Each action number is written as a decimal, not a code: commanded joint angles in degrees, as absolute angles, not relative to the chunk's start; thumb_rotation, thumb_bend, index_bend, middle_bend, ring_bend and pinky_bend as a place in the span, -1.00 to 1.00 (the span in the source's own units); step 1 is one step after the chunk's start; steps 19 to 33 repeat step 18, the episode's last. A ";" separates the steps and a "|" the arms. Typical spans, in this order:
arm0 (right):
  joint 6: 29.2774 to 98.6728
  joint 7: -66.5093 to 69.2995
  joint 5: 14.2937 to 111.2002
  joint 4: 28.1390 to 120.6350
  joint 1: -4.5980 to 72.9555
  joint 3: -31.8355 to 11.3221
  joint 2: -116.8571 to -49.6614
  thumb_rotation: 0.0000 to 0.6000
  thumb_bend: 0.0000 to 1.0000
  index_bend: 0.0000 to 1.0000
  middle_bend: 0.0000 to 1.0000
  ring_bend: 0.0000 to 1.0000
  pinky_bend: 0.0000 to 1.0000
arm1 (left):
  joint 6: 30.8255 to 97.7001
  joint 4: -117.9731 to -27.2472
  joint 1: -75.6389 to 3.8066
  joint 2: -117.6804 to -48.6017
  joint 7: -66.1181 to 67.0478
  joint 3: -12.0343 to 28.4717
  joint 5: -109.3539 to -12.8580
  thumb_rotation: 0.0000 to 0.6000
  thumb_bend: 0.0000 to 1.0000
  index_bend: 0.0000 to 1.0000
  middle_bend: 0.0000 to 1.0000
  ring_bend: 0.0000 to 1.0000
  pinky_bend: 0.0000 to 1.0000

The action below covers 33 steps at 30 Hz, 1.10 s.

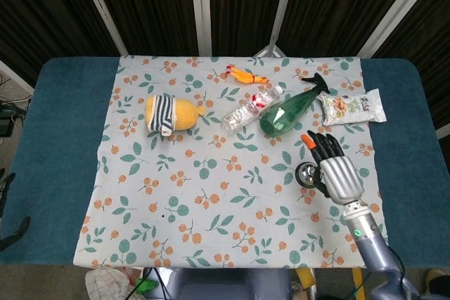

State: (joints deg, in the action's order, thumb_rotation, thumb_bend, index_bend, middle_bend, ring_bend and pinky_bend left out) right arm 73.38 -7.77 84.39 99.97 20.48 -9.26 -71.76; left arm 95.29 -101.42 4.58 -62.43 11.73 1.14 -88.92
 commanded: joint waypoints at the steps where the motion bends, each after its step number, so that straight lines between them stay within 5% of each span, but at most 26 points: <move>1: 80.39 -11.62 89.21 107.35 14.07 -5.34 -63.60 1.00 1.00 -0.99 -1.00 -1.00 -1.00 | 95.35 -101.39 4.62 -62.35 11.52 1.07 -89.08 1.00 -0.19 -0.90 -1.00 -0.94 -0.67; 12: 95.02 -10.69 97.37 99.44 3.21 1.23 -65.07 1.00 1.00 -0.99 -1.00 -1.00 -1.00 | 96.37 -101.14 5.17 -61.80 10.03 0.69 -90.09 1.00 -0.19 -0.90 -1.00 -0.94 -0.67; 33: 93.75 -10.84 95.29 97.61 2.10 1.92 -65.63 1.00 1.00 -0.99 -1.00 -1.00 -1.00 | 97.41 -100.24 5.13 -61.94 9.46 0.78 -91.73 1.00 -0.19 -0.90 -1.00 -0.94 -0.67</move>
